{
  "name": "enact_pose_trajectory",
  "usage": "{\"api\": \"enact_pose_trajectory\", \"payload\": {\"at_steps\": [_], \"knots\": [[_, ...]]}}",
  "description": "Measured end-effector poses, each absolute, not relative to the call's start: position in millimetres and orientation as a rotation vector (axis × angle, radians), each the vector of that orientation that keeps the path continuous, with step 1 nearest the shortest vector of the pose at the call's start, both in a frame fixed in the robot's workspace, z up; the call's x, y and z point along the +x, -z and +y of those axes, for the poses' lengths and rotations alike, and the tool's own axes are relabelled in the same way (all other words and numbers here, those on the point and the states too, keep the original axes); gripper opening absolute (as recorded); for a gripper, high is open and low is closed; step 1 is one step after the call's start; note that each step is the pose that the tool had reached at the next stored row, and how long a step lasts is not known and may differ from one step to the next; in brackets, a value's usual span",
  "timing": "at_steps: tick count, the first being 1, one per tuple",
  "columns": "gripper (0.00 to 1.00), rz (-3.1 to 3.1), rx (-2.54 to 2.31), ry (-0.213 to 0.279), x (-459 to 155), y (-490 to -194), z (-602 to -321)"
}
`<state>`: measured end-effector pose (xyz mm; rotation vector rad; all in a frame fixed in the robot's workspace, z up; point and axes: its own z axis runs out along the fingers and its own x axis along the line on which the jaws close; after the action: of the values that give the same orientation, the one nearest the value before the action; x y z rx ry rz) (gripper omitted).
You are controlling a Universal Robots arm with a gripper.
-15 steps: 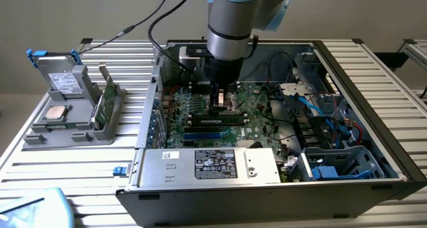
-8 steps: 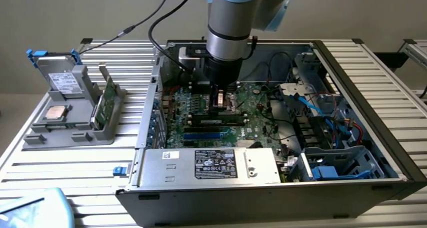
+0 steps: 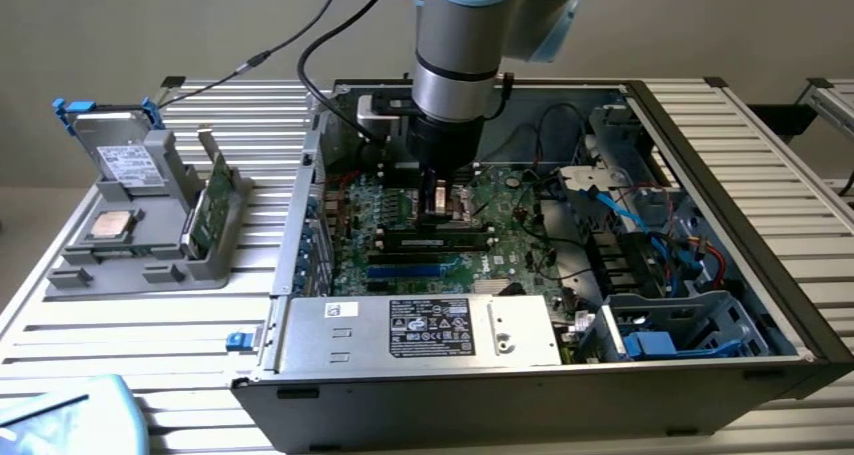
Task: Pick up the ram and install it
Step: 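Press down the ram until it locks into place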
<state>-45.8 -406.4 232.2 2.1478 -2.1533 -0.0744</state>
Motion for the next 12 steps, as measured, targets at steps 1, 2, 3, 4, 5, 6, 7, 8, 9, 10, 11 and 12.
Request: {"api": "enact_pose_trajectory", "payload": {"at_steps": [1,2,3,4,5,6,7,8,9,10,11,12], "knots": [[0.11,-2.153,2.147,0.073,-45.9,-232.0,-406.2],[0.11,-2.152,2.146,0.072,-45.9,-231.8,-406.1],[0.11,-2.152,2.146,0.07,-45.9,-231.6,-406.0],[0.11,-2.151,2.145,0.069,-45.9,-231.2,-405.9],[0.11,-2.151,2.144,0.067,-45.9,-230.6,-405.7],[0.11,-2.15,2.144,0.066,-45.9,-230.2,-405.6],[0.11,-2.149,2.143,0.064,-45.9,-229.8,-405.5],[0.11,-2.149,2.142,0.063,-45.9,-229.4,-405.4],[0.11,-2.148,2.142,0.062,-45.9,-229.0,-405.3],[0.11,-2.148,2.141,0.061,-45.9,-228.7,-405.2],[0.11,-2.147,2.14,0.059,-45.9,-228.3,-405.2],[0.11,-2.147,2.14,0.058,-45.9,-228.0,-405.2]]}}
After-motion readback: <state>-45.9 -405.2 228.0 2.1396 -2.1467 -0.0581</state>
